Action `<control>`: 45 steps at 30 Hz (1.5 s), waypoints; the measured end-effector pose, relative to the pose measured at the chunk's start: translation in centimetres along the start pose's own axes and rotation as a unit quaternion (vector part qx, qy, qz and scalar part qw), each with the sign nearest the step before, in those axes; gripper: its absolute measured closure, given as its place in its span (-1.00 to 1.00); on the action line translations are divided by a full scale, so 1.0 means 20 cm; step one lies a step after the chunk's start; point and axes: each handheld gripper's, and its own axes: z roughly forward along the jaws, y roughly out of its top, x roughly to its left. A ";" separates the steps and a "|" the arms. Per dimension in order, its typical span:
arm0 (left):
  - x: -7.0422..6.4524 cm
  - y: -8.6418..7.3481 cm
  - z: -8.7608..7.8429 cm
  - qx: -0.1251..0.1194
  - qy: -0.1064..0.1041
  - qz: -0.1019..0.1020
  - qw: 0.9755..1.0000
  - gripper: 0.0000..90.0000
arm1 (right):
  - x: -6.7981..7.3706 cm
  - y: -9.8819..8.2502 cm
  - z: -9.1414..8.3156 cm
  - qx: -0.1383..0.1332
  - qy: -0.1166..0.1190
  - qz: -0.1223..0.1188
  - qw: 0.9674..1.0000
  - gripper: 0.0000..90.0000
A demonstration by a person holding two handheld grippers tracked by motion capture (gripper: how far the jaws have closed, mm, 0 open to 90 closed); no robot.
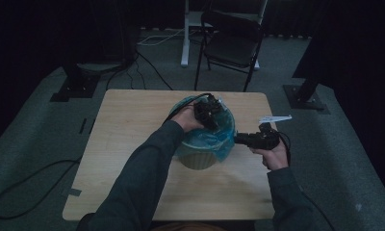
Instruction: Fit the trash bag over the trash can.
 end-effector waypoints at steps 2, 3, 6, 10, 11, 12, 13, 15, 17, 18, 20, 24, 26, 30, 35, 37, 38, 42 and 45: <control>0.00 0.00 0.01 0.007 -0.004 0.003 1.000 0.35 | 0.00 0.00 0.00 0.000 0.000 0.000 1.000 0.44; -0.01 0.00 0.01 0.010 -0.005 0.005 1.000 0.35 | 0.00 0.00 0.00 0.000 0.000 0.000 1.000 0.44; -0.01 0.00 0.01 0.009 -0.006 0.006 1.000 0.35 | 0.00 0.00 0.00 0.000 0.000 0.000 1.000 0.44; 0.00 0.00 -0.01 -0.005 -0.005 0.002 1.000 0.35 | 0.00 0.00 0.00 0.000 0.000 0.001 1.000 0.44; 0.00 0.00 -0.02 -0.011 -0.006 -0.001 1.000 0.35 | 0.00 0.00 0.00 0.000 0.000 0.000 1.000 0.44; 0.01 0.00 -0.03 -0.020 -0.007 -0.004 1.000 0.35 | 0.00 0.00 0.00 0.000 0.000 0.000 1.000 0.44; 0.01 0.00 -0.04 -0.027 -0.008 -0.006 1.000 0.35 | 0.00 0.00 0.00 0.000 0.000 0.001 1.000 0.44; 0.01 0.00 -0.05 -0.031 -0.007 -0.007 0.999 0.35 | 0.00 0.00 -0.01 0.000 0.000 0.001 1.000 0.44; 0.01 -0.01 -0.08 -0.045 -0.009 -0.013 0.999 0.35 | 0.00 -0.01 -0.01 0.000 0.000 0.002 1.000 0.44; 0.02 -0.01 -0.10 -0.053 -0.007 -0.015 0.998 0.35 | 0.00 -0.01 -0.01 0.000 -0.001 0.002 1.000 0.44; 0.02 -0.02 -0.14 -0.062 -0.004 -0.017 0.998 0.35 | -0.01 -0.01 -0.01 0.000 -0.001 0.003 1.000 0.44; 0.04 -0.04 -0.21 -0.086 0.002 -0.025 0.996 0.35 | 0.00 -0.01 -0.01 0.000 0.000 0.002 1.000 0.44; 0.05 -0.06 -0.26 -0.099 0.008 -0.029 0.995 0.35 | 0.00 -0.01 -0.01 0.000 0.000 0.002 1.000 0.44; 0.06 -0.11 -0.34 -0.129 0.017 -0.039 0.991 0.34 | 0.00 -0.01 -0.01 0.000 0.000 0.002 1.000 0.44; 0.07 -0.17 -0.43 -0.162 0.026 -0.049 0.985 0.33 | 0.00 -0.01 -0.01 -0.001 0.000 0.001 1.000 0.43; 0.07 -0.21 -0.46 -0.179 0.029 -0.052 0.982 0.33 | -0.01 -0.01 -0.01 -0.001 -0.001 0.001 1.000 0.44; 0.07 -0.22 -0.48 -0.189 0.028 -0.055 0.980 0.33 | -0.01 -0.01 -0.01 -0.001 -0.001 0.001 1.000 0.43; 0.07 -0.28 -0.53 -0.213 0.031 -0.066 0.974 0.31 | -0.01 -0.01 -0.01 -0.001 -0.001 0.002 1.000 0.43; 0.08 -0.30 -0.54 -0.215 0.038 -0.067 0.974 0.31 | -0.01 -0.01 -0.02 -0.001 -0.001 0.002 1.000 0.43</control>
